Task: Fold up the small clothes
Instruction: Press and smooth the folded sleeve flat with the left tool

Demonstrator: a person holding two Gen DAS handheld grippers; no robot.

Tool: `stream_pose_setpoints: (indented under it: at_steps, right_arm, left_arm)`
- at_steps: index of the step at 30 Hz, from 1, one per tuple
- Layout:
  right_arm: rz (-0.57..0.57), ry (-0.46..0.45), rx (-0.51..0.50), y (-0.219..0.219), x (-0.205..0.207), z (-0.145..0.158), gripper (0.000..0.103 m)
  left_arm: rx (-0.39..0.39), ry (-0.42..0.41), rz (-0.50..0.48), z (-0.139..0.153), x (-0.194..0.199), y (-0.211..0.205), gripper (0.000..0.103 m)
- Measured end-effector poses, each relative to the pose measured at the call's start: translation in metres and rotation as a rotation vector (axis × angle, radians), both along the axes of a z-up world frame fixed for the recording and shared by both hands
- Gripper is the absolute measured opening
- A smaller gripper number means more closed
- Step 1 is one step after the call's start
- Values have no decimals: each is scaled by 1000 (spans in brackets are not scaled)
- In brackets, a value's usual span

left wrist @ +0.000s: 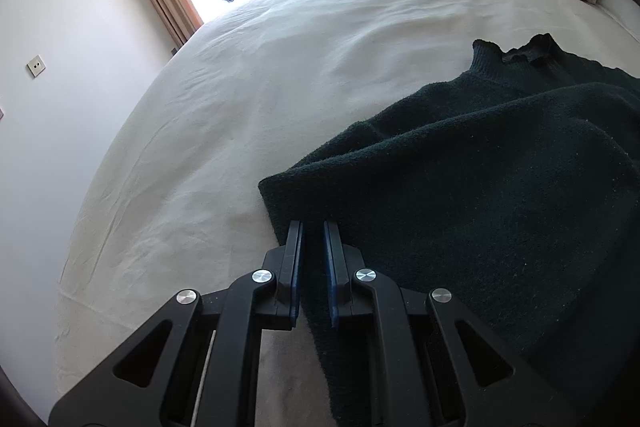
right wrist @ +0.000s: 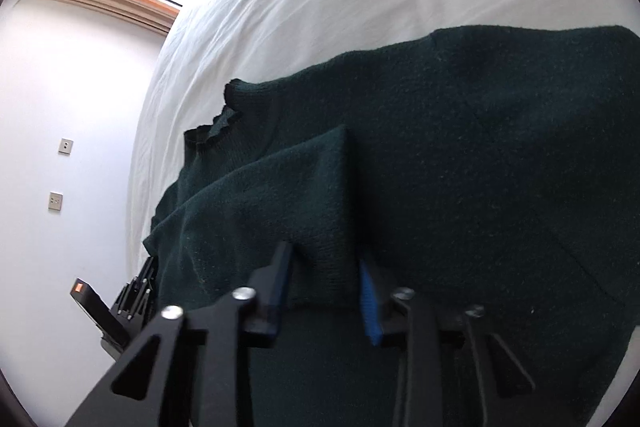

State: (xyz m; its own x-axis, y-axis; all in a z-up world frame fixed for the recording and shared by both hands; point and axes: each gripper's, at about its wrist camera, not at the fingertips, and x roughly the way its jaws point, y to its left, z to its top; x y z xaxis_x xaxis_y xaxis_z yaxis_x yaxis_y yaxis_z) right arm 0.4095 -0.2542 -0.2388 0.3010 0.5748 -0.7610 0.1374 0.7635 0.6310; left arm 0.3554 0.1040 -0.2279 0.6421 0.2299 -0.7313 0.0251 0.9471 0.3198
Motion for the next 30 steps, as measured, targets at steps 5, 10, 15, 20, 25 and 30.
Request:
stream_pose_setpoints:
  at_steps: [5,10,15,20,25,30]
  right_arm:
    - [-47,-8,82,-19,-12,11,11]
    - [-31,63,47,-21,-11,-12,10]
    - [-80,28,39,-34,-17,1,21]
    - [-139,-128,-87,-36,-23,44,28]
    - [85,-223,-1,26,-11,59,28]
    - [90,-89,-53,43,26,14,7]
  left_arm:
    - [4,15,-64,0,0,4,9]
    - [33,28,-114,-1,0,3,9]
    - [39,22,-119,6,-7,3,10]
    - [56,-7,-169,23,-22,-15,10]
    - [58,60,-211,11,-21,-28,10]
    - [53,64,-228,5,-32,-21,10]
